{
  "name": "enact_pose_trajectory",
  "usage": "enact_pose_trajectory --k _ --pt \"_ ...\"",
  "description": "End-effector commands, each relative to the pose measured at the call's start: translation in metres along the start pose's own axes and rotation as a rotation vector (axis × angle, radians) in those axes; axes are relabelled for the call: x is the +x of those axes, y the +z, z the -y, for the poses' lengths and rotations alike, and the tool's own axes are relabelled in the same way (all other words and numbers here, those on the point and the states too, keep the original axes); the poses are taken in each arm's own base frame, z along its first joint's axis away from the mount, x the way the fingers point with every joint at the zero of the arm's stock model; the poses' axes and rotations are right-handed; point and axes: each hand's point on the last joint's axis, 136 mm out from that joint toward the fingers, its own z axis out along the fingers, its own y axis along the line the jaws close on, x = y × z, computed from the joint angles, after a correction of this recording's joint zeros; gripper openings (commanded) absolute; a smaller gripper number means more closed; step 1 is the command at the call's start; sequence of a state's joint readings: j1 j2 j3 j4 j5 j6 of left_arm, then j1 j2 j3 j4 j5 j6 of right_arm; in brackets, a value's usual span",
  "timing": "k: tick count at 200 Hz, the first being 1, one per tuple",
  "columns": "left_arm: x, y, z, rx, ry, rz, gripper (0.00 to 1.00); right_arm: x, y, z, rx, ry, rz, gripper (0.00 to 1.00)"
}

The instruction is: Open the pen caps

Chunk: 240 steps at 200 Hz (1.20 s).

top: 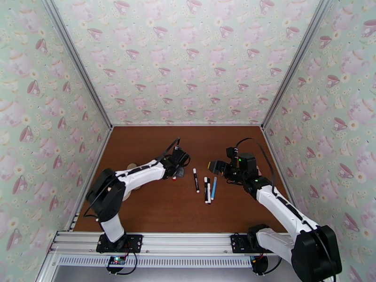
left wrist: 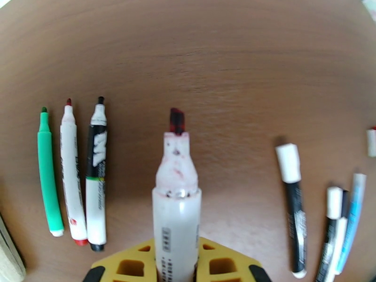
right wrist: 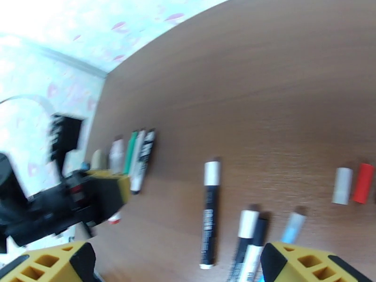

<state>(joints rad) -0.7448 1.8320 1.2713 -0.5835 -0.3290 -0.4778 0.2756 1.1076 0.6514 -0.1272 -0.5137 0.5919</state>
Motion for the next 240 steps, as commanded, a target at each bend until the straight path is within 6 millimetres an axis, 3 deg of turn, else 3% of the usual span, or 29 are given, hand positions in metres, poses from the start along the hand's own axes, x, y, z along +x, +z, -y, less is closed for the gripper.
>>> enact_pose_trajectory --k 1,36,145,240 --pt "-0.004 0.015 -0.012 -0.087 0.039 -0.018 0.12 0.001 0.002 -0.009 -0.064 0.001 0.007 1.0" --pt "-0.009 0.031 -0.014 -0.063 0.024 -0.026 0.13 -0.001 0.006 -0.014 -0.091 -0.014 -0.002 1.0" --pt "-0.019 0.042 -0.028 -0.091 0.042 -0.057 0.15 -0.005 0.005 -0.018 -0.094 -0.022 -0.001 1.0" --pt "-0.013 0.06 -0.019 -0.081 0.045 -0.085 0.17 -0.01 0.015 -0.017 -0.086 -0.009 -0.024 1.0"
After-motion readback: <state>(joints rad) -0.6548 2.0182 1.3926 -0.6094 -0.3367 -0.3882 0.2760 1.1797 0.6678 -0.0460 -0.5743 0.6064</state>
